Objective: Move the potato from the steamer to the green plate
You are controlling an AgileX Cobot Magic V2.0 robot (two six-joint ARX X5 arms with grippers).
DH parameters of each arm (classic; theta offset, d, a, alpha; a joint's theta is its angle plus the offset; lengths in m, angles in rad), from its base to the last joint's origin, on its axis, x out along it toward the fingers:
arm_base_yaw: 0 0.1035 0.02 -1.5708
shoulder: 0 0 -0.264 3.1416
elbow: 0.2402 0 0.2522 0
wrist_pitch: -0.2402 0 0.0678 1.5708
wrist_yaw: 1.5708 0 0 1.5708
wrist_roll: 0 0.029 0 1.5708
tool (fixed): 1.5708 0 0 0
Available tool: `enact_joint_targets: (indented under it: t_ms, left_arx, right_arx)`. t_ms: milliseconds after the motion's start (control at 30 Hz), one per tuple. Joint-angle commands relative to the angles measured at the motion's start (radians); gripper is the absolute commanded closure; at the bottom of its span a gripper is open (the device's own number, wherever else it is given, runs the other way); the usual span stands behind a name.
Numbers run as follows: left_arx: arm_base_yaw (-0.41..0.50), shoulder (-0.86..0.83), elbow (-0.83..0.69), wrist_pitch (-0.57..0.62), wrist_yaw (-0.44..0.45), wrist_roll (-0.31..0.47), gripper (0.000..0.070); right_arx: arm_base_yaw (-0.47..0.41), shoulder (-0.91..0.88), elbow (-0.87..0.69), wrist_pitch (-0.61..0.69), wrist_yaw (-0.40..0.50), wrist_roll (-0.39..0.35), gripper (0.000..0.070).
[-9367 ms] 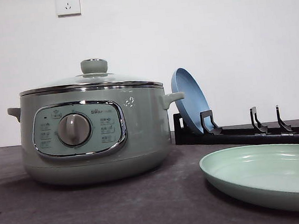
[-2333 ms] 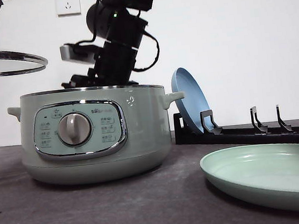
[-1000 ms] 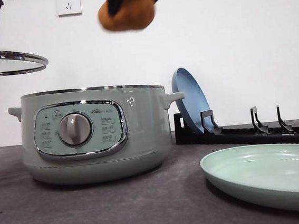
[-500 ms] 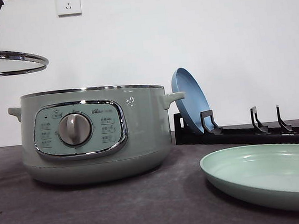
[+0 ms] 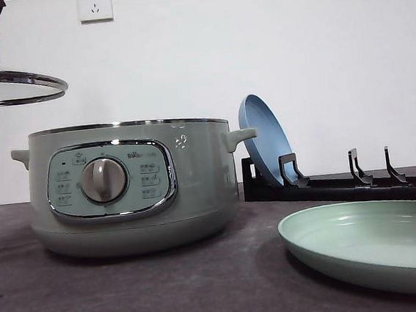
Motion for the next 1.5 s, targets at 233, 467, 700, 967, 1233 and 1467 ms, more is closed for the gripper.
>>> enact_joint_targets:
  t_ms: [233, 467, 700, 967, 1233, 1467]
  left_arx:
    - [-0.003, -0.008, 0.047, 0.027, 0.001, -0.001, 0.0700]
    - [-0.003, -0.008, 0.047, 0.028, 0.001, -0.001, 0.0700]
    - [-0.003, -0.007, 0.047, 0.027, 0.001, -0.002, 0.0700]
    - [-0.003, -0.007, 0.047, 0.027, 0.001, -0.002, 0.0700]
    - [-0.003, -0.007, 0.047, 0.028, 0.001, -0.002, 0.0700]
    - [-0.003, -0.006, 0.047, 0.028, 0.001, -0.002, 0.0700]
  right_arx:
    - [-0.045, 0.004, -0.328, 0.332, 0.002, 0.204, 0.0438]
    - [-0.109, 0.039, -0.482, 0.472, 0.002, 0.238, 0.0438]
    - [-0.165, 0.117, -0.524, 0.584, 0.001, 0.230, 0.0438]
    - [-0.185, 0.216, -0.524, 0.643, 0.002, 0.218, 0.0438]
    - [-0.184, 0.256, -0.524, 0.661, 0.002, 0.211, 0.0437]
    - [-0.185, 0.255, -0.521, 0.669, 0.002, 0.216, 0.0377]
